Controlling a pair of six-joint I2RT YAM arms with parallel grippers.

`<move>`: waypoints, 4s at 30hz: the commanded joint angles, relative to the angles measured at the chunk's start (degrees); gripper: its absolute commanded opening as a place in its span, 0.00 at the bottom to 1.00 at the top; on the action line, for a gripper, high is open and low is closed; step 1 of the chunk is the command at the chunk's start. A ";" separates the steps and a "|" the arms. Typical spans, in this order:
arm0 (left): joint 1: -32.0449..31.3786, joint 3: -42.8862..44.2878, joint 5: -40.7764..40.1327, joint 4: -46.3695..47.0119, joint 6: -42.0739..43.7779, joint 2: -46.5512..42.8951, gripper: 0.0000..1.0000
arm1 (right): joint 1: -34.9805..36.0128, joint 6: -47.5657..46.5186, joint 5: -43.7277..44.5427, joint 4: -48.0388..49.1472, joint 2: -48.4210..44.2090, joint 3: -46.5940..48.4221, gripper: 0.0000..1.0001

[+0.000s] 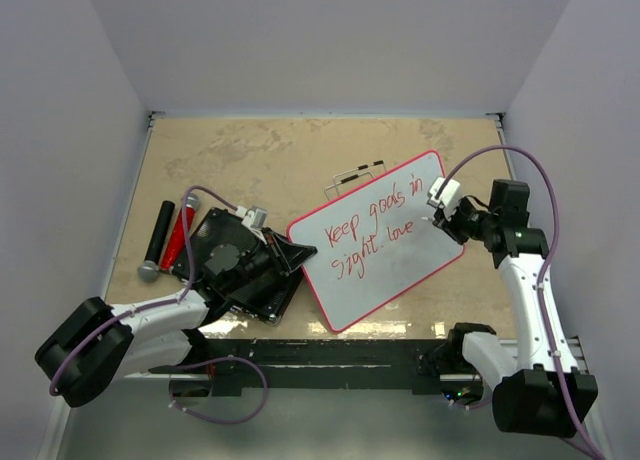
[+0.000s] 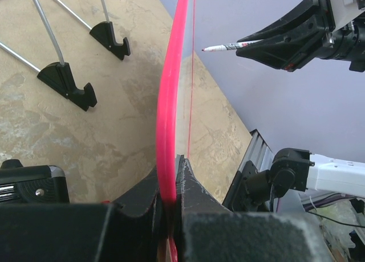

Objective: Write a sentence on the whiteboard
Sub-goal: Pick up the sentence from the whiteboard.

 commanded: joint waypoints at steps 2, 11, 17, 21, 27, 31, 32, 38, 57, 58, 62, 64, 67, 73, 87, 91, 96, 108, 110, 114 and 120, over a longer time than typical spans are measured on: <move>-0.45 -0.94 4.30 -7.79 5.83 1.94 0.00 | -0.20 -0.88 -2.53 1.73 1.26 -0.43 0.00; -0.54 -0.50 4.21 -7.61 5.92 2.82 0.00 | -0.19 0.35 -0.16 3.58 2.67 -1.13 0.00; -0.54 -0.24 4.48 -7.35 5.92 3.35 0.00 | -0.19 1.67 -0.33 5.51 2.14 -1.48 0.00; -0.45 -0.32 4.39 -7.44 5.92 3.26 0.00 | -0.19 1.50 0.20 5.34 3.55 -1.22 0.00; -0.54 -0.41 4.04 -7.52 5.92 3.09 0.00 | -0.19 -1.58 0.81 2.00 4.61 -1.48 0.00; -0.54 -0.41 3.95 -7.44 5.92 3.35 0.00 | -0.19 -3.95 1.78 -0.72 4.52 -2.18 0.00; -0.54 -0.41 4.04 -7.44 5.92 3.44 0.00 | -0.19 -4.39 1.78 -0.90 4.26 -2.36 0.00; -0.45 -0.41 4.13 -7.35 5.92 3.62 0.00 | -0.19 -4.39 0.99 -1.52 4.34 -1.75 0.00; -0.54 -0.68 4.13 -7.44 5.83 3.26 0.00 | -0.19 5.89 3.62 9.29 3.29 -0.07 0.00; -0.54 -0.76 4.13 -7.44 6.01 3.26 0.00 | -0.19 6.24 4.58 9.64 3.20 -0.16 0.00; -0.45 -0.68 4.04 -7.52 6.10 3.26 0.00 | -0.19 4.32 6.26 7.46 3.90 -0.34 0.00; -0.54 -0.76 4.04 -7.52 6.19 3.44 0.00 | -0.19 1.60 6.00 4.39 4.43 -0.34 0.00; -0.45 -0.67 4.12 -7.17 6.10 3.62 0.00 | -0.20 -2.18 5.12 0.26 4.87 -0.86 0.00; -0.45 -0.59 4.13 -6.91 6.10 4.14 0.00 | -0.19 -2.64 5.64 -0.03 3.90 -1.92 0.00; -0.45 -0.59 4.13 -7.61 5.92 3.53 0.00 | -0.19 6.41 6.96 10.42 3.91 0.90 0.00; -0.53 -0.85 4.04 -7.61 5.92 3.26 0.00 | -0.19 7.56 7.93 12.37 3.29 -0.95 0.00; -0.45 -0.85 4.04 -7.70 6.10 3.18 0.00 | -0.19 6.69 10.13 10.89 3.99 -0.95 0.00; -0.45 -1.20 4.13 -7.00 6.10 3.70 0.00 | -0.20 -0.09 9.69 1.91 4.08 -1.65 0.00; -0.53 -1.29 4.13 -6.82 6.10 3.70 0.00 | -0.19 0.35 10.22 2.35 4.08 -1.66 0.00; -0.45 -1.29 4.13 -6.91 6.01 3.62 0.00 | -0.20 2.19 10.04 3.23 3.46 0.27 0.00; -0.45 -1.64 3.86 -7.61 6.01 2.74 0.00 | -0.28 3.34 7.76 1.04 0.92 4.75 0.00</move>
